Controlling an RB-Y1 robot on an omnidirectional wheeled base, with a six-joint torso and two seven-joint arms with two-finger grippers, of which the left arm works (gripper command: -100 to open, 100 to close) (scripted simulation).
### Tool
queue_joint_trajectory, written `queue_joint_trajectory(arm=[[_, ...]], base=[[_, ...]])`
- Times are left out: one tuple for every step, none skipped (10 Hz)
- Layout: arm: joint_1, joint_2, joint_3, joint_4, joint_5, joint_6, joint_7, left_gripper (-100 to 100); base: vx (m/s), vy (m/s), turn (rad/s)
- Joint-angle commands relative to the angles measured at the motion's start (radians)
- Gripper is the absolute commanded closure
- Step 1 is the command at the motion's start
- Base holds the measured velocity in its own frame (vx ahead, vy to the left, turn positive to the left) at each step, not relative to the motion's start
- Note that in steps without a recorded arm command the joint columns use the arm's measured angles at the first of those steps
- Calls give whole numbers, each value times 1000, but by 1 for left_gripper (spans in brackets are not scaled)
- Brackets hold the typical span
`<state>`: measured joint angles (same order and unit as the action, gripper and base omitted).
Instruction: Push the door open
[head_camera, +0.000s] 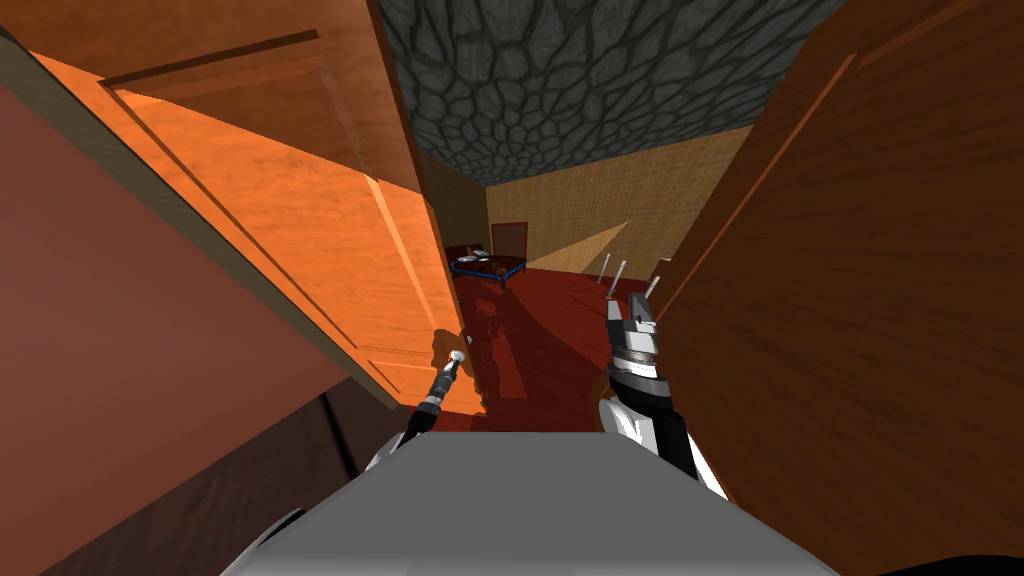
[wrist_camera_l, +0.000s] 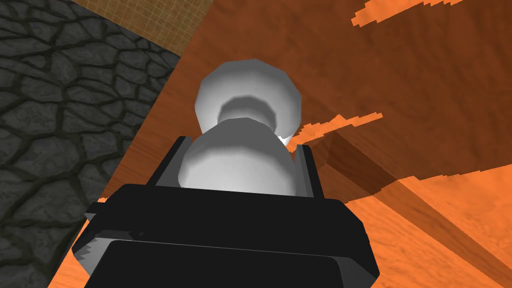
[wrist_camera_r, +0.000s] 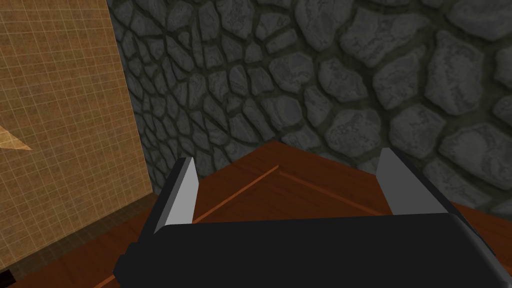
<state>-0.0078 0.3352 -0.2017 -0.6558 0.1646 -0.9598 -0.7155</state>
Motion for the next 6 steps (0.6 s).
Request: queue_joint_trajectory(arm=[[1, -4, 6, -8, 11, 3, 50, 100], [1, -4, 6, -8, 11, 3, 55, 100], [4, -9, 9, -15, 18, 7, 94, 100], [4, -9, 9, -15, 18, 7, 95, 100], [8, -15, 11, -22, 25, 10, 136, 100], [12, -20, 13, -29, 32, 14, 160, 100]], base=[[47, 1, 1], [41, -1, -1], [45, 2, 4], [37, 5, -3], [46, 5, 0], [70, 0, 3]])
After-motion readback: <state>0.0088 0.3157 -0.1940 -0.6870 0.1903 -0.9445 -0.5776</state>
